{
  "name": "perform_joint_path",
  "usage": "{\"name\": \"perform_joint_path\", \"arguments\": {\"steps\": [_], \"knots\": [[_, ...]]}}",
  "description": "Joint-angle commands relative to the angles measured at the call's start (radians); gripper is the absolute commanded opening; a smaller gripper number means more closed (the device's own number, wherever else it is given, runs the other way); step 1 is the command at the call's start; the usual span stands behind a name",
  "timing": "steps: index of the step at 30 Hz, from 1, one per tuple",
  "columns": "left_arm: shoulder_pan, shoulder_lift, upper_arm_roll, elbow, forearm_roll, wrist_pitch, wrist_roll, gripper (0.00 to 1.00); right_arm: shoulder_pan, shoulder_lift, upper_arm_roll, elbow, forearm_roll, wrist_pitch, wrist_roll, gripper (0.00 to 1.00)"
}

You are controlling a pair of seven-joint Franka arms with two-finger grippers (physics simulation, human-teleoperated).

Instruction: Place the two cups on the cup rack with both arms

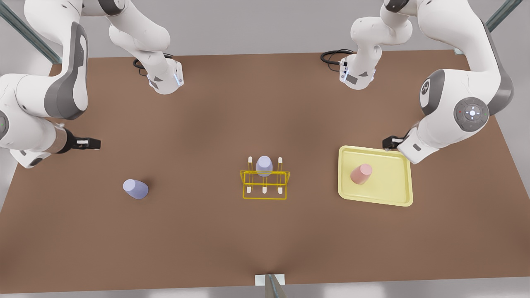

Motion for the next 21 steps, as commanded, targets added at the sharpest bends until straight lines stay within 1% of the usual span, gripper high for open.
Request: {"name": "perform_joint_path", "arguments": {"steps": [1,3,4,5,6,7,9,10,11,13,14,18,21], "knots": [[0.000,0.001,0.000,0.000,0.005,0.042,-0.003,1.00,-0.002,-0.001,0.000,0.001,0.001,0.046,-0.027,1.00],[0.000,0.005,0.000,0.002,0.005,0.042,-0.006,1.00,0.002,0.012,0.000,0.006,0.003,0.050,-0.024,1.00],[0.000,0.010,0.000,0.002,0.005,0.044,-0.009,1.00,0.006,0.076,0.005,0.070,0.000,0.067,-0.028,1.00],[-0.027,0.070,0.000,0.008,0.009,0.051,-0.024,1.00,0.009,0.114,0.008,0.078,0.000,0.119,-0.068,1.00],[-0.052,0.142,0.001,0.010,0.014,0.100,-0.033,1.00,0.024,0.139,0.009,0.077,0.000,0.175,-0.083,1.00],[-0.051,0.180,0.010,0.002,0.008,0.165,-0.033,1.00,0.026,0.172,0.009,0.058,0.000,0.234,-0.085,1.00],[-0.052,0.214,0.021,-0.070,0.003,0.349,-0.033,1.00,0.026,0.252,0.009,0.043,-0.005,0.346,-0.086,1.00],[-0.051,0.222,0.035,-0.113,0.003,0.406,-0.029,1.00,0.027,0.260,0.009,0.026,-0.005,0.362,-0.085,1.00],[-0.049,0.217,0.046,-0.187,0.003,0.510,-0.030,1.00,0.026,0.256,0.009,-0.032,-0.002,0.432,-0.082,1.00],[-0.047,0.188,0.052,-0.297,0.001,0.568,-0.029,1.00,0.027,0.252,0.009,-0.103,0.000,0.515,-0.062,1.00],[-0.047,0.172,0.053,-0.355,0.000,0.631,-0.029,1.00,0.027,0.242,0.009,-0.146,0.009,0.560,-0.053,1.00],[-0.041,0.176,0.052,-0.426,-0.012,0.719,0.004,1.00,0.013,0.262,0.009,-0.216,0.021,0.672,-0.024,1.00],[-0.041,0.180,0.052,-0.477,-0.011,0.782,0.004,1.00,-0.008,0.286,0.009,-0.226,0.050,0.681,-0.024,1.00]]}}
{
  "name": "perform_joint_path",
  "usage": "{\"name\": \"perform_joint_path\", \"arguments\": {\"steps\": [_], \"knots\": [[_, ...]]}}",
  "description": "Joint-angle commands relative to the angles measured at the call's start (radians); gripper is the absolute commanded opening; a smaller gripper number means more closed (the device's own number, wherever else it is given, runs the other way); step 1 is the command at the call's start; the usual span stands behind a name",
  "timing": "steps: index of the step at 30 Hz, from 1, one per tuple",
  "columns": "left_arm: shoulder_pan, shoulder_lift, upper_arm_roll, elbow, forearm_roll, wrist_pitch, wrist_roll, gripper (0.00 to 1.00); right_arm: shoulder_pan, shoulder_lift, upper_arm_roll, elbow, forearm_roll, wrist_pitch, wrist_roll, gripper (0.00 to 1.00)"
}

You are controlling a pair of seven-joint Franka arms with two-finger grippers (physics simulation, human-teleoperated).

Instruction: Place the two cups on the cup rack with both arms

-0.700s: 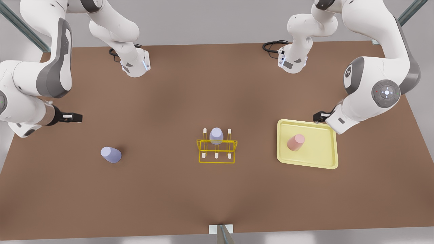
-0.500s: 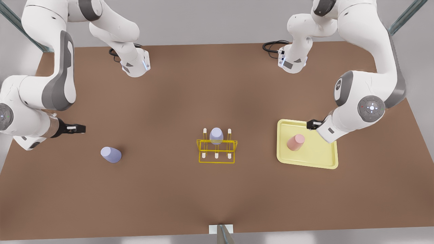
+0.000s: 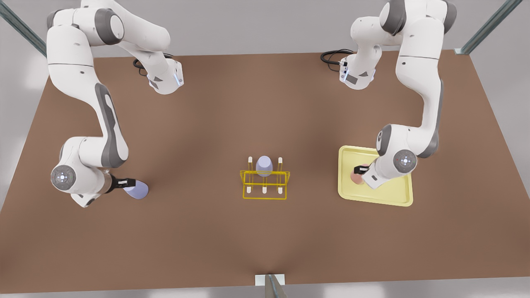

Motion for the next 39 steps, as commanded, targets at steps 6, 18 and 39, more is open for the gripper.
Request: {"name": "perform_joint_path", "arguments": {"steps": [6,18,39], "knots": [[0.000,0.018,0.000,-0.074,0.000,0.238,0.027,1.00,-0.018,0.006,0.000,-0.101,0.027,0.198,0.006,1.00],[0.008,-0.004,0.000,-0.182,-0.002,0.365,0.025,1.00,-0.018,0.023,-0.009,-0.219,0.008,0.358,0.004,1.00],[0.006,-0.002,0.000,-0.231,0.000,0.391,0.027,0.89,-0.019,0.061,-0.011,-0.236,0.005,0.392,0.001,1.00]]}}
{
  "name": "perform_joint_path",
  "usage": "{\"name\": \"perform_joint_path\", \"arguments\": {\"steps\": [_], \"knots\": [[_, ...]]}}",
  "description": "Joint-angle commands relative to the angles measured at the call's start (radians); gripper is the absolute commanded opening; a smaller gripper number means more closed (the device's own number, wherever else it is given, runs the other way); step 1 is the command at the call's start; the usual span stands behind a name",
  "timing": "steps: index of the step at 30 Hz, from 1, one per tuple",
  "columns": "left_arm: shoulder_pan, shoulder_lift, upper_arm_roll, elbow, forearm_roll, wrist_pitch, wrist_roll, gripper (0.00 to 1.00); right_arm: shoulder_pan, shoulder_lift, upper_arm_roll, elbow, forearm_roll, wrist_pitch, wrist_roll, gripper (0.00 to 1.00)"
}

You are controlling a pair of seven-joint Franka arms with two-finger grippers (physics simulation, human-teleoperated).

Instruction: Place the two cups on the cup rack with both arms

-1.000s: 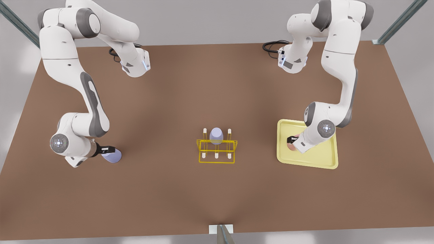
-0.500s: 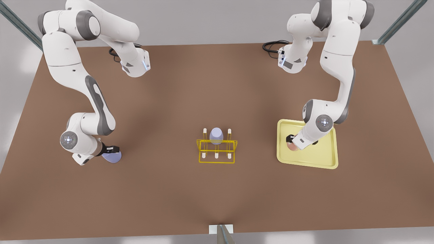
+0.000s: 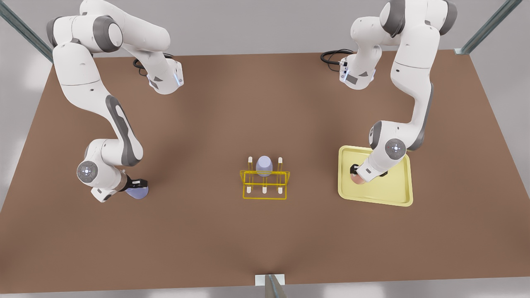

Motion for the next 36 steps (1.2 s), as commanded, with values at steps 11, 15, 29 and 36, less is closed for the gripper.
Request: {"name": "perform_joint_path", "arguments": {"steps": [11,15,29,36], "knots": [[-0.001,0.004,0.000,0.001,0.002,0.002,-0.003,0.85,0.003,-0.004,0.001,0.009,0.002,-0.003,-0.009,0.83],[-0.001,0.004,0.000,0.001,0.002,-0.002,-0.003,0.83,0.004,-0.012,0.011,0.023,0.011,-0.017,-0.010,0.84],[0.001,-0.006,-0.002,0.010,0.002,-0.027,-0.006,0.81,0.067,-0.045,0.377,0.127,0.224,-0.027,0.037,0.84],[0.002,0.000,-0.008,0.079,0.002,-0.165,-0.010,0.81,0.104,0.033,0.489,0.269,0.226,-0.028,0.160,0.84]]}}
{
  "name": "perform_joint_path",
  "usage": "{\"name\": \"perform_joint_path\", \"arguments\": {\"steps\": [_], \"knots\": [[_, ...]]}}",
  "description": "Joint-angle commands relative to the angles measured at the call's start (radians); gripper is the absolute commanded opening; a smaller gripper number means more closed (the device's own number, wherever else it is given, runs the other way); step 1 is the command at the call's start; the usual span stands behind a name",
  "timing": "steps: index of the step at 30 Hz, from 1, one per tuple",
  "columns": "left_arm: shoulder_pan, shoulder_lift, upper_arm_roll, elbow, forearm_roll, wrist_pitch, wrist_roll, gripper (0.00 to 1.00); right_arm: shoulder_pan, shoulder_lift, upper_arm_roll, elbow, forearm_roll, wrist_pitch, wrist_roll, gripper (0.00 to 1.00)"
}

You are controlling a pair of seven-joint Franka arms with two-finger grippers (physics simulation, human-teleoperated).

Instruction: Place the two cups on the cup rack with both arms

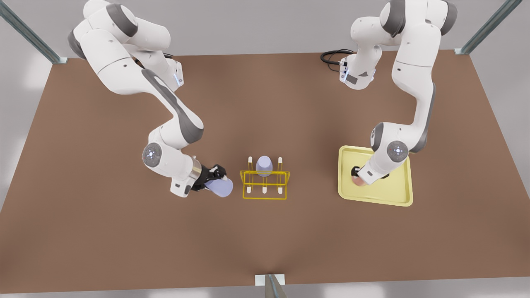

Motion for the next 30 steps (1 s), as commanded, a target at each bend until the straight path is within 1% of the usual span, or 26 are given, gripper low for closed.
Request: {"name": "perform_joint_path", "arguments": {"steps": [1,3,6,8,10,11,13,14,16,19,23,24,25,26,28,30], "knots": [[-0.001,-0.007,-0.001,0.028,-0.004,-0.126,0.002,0.81,0.011,0.032,0.007,0.038,0.014,-0.003,0.122,0.84],[-0.004,-0.028,-0.010,0.037,-0.004,-0.163,-0.013,0.81,0.023,0.059,0.007,0.075,0.027,-0.003,0.122,0.84],[-0.007,-0.032,-0.026,0.109,-0.005,-0.269,-0.073,0.81,0.033,0.090,0.007,0.118,0.029,-0.003,0.122,0.84],[-0.006,-0.028,-0.040,0.132,-0.024,-0.269,-0.117,0.81,0.033,0.105,0.007,0.139,0.031,-0.001,0.122,0.84],[-0.013,-0.025,-0.041,0.170,-0.053,-0.275,-0.151,0.81,0.033,0.125,0.025,0.161,0.055,-0.003,0.122,0.84],[-0.013,-0.016,-0.056,0.203,-0.054,-0.304,-0.182,0.81,0.033,0.125,0.033,0.162,0.069,-0.003,0.122,0.84],[-0.013,0.040,-0.106,0.348,-0.051,-0.428,-0.295,0.81,0.033,0.138,0.047,0.164,0.083,-0.001,0.122,0.84],[-0.015,0.048,-0.122,0.385,-0.048,-0.463,-0.341,0.81,0.033,0.142,0.048,0.175,0.083,-0.001,0.122,0.84],[-0.021,0.057,-0.155,0.405,-0.045,-0.465,-0.447,0.81,0.034,0.157,0.050,0.175,0.083,0.002,0.122,0.84],[-0.042,0.067,-0.173,0.446,-0.051,-0.468,-0.603,0.81,0.048,0.176,0.050,0.176,0.081,0.013,0.122,0.84],[-0.049,0.143,-0.247,0.600,-0.047,-0.537,-0.775,0.81,0.050,0.207,0.071,0.199,0.083,0.014,0.122,0.84],[-0.064,0.163,-0.262,0.623,-0.040,-0.543,-0.817,0.81,0.050,0.211,0.077,0.205,0.083,0.014,0.122,0.85],[-0.085,0.192,-0.262,0.670,-0.040,-0.542,-0.863,0.81,0.050,0.213,0.077,0.207,0.081,0.014,0.122,0.91],[-0.088,0.208,-0.262,0.695,-0.039,-0.540,-0.877,0.81,0.050,0.216,0.077,0.207,0.081,0.014,0.122,1.00],[-0.093,0.271,-0.262,0.781,-0.036,-0.529,-0.880,0.81,0.056,0.220,0.077,0.219,0.081,0.013,0.122,1.00],[-0.108,0.295,-0.262,0.827,-0.034,-0.526,-0.892,0.81,0.065,0.220,0.077,0.236,0.081,0.010,0.122,1.00]]}}
